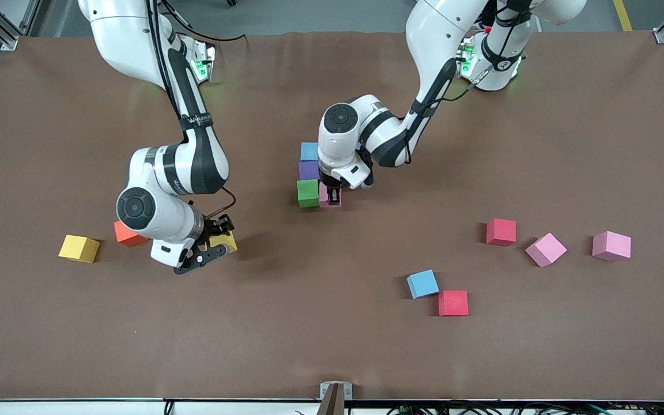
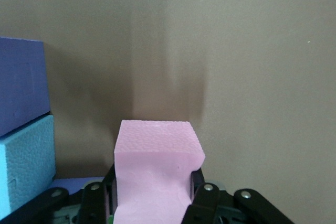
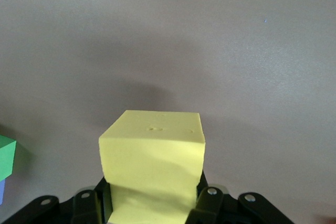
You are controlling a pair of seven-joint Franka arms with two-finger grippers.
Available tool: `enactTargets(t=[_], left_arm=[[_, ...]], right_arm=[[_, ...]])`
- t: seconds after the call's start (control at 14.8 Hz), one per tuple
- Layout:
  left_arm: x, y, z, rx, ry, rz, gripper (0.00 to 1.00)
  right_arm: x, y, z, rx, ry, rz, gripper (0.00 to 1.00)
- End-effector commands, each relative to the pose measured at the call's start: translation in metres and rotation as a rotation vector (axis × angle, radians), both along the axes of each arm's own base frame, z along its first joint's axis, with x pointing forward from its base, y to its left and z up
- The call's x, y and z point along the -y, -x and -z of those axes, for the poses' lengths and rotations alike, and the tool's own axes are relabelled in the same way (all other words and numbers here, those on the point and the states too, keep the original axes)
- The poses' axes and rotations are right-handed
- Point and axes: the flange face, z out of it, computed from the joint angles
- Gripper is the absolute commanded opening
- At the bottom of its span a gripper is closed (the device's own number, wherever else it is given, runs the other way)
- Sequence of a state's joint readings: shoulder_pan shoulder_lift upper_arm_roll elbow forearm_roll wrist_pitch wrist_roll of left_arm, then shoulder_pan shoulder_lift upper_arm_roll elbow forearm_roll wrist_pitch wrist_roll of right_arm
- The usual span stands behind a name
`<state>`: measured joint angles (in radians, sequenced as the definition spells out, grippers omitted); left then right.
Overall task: Arrange 11 blocks into digit 3
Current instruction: 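Carry the pink cube beside the green cube with the left gripper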
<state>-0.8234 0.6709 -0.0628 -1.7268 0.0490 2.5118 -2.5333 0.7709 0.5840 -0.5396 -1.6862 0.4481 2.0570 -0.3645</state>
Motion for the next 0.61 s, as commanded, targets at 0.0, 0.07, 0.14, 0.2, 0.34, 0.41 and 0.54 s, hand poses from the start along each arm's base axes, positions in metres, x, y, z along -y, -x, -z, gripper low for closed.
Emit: enactTargets(t=[0.0,0.07,0.14,0.2,0.34,0.41,0.54], left_arm=[[-0.002,0.007,-0.003,0.004,-0.025,-0.003,0.08],[0.001,0.011,-0.002,0.002,-0.026,-0.002,0.08],[0.002,0.012,-0.002,0.003,-0.026,-0.003,0.08],[0.002,0.014,0.0,-0.001,-0.029,-0.001,0.08],[0.0,0.014,0.001,-0.006,-0.037,-0.003,0.08],[-0.002,0.014,0.002,-0.012,-0.046,-0.004,0.08],[-0.002,0.014,-0.002,-0.013,-0.049,-0.004,0.08]], right_arm=[[-0.011,0.004,-0.005,-0.005,0.002,0.042,0.2],[-0.019,0.007,-0.004,-0.008,0.006,0.056,0.2],[-0.029,0.01,-0.005,-0.008,0.008,0.056,0.2],[-0.033,0.013,-0.003,-0.011,0.011,0.065,0.2],[-0.04,0.015,-0.003,-0.014,0.011,0.087,0.2],[-0.048,0.018,-0.002,-0.016,0.011,0.089,0.2],[-0.063,0.024,0.002,-0.018,0.022,0.11,0.2]])
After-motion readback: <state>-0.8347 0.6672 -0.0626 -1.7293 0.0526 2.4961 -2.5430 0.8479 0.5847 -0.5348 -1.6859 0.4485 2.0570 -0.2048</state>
